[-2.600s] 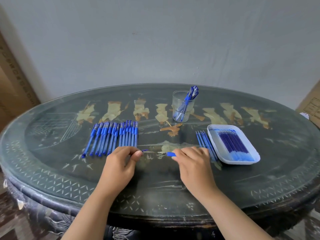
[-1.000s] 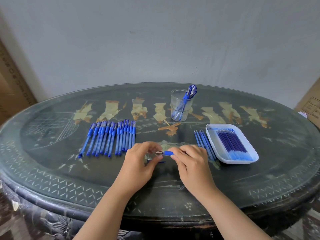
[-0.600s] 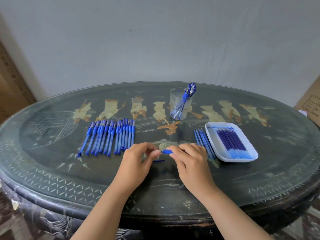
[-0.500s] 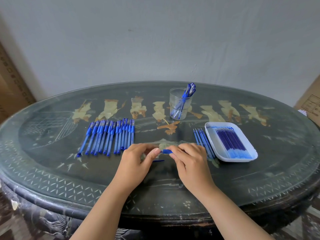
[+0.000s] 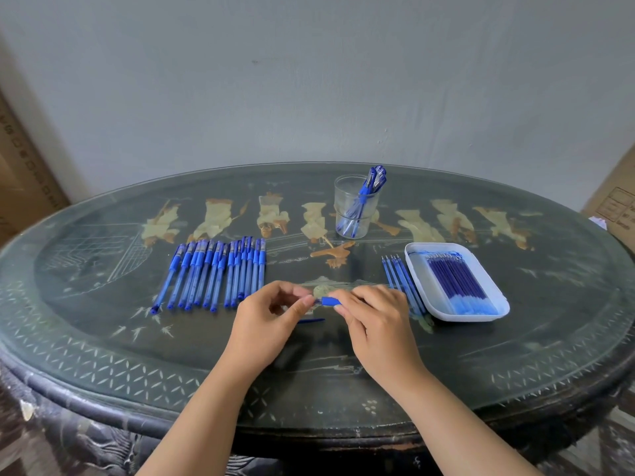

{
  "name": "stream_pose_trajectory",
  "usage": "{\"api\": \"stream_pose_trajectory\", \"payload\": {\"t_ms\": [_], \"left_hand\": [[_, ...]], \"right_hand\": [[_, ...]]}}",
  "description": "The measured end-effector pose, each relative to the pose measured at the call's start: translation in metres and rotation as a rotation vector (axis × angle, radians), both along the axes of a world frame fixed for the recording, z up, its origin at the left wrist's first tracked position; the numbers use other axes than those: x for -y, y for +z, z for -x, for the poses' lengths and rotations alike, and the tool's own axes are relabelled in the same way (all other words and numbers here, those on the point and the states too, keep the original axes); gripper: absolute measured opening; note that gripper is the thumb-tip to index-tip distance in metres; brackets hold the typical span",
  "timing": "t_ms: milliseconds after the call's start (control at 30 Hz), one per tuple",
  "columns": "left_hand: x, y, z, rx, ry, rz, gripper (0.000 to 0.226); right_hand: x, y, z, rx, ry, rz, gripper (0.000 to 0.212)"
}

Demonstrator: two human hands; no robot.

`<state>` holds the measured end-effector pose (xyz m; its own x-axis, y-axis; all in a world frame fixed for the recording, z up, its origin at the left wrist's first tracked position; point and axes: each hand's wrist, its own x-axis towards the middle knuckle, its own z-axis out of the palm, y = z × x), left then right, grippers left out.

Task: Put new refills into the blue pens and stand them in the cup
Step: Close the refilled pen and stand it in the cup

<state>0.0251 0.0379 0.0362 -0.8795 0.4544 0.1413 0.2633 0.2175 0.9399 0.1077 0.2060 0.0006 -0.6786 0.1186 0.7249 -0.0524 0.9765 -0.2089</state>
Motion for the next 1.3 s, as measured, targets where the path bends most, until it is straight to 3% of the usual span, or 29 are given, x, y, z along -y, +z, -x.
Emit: {"api": "stream_pose_trajectory", "payload": {"t_ms": [533,600,700,800,1067,1300], "left_hand": [[0.015,0.009,0.009,0.076,0.155,-0.155,0.005],[0.022,0.009,0.012,0.013,0.143,-0.074,0.005],[0.025,0.006,0.009,-0.276,0.03,0.222,0.012],[0.019,0.001,0.004,-0.422,-0.048,0.357,0.018],[0.007,-0.004,0.001,-0.613,-0.044,0.429,0.023],[0.007,-0.004,0.002,-0.58,-0.05,0.405,0.024]], "right_hand": [[-0.001,0.0,0.001,-0.051,-0.025,0.061,0.019],[-0.002,0.0,0.001,-0.056,-0.033,0.084,0.019],[-0.002,0.0,0.001,-0.051,-0.035,0.106,0.022],[-0.001,0.0,0.0,-0.044,-0.042,0.097,0.025],[-0.001,0.0,0.0,-0.041,-0.043,0.082,0.024],[0.0,0.0,-0.001,-0.054,-0.043,0.079,0.022]]}}
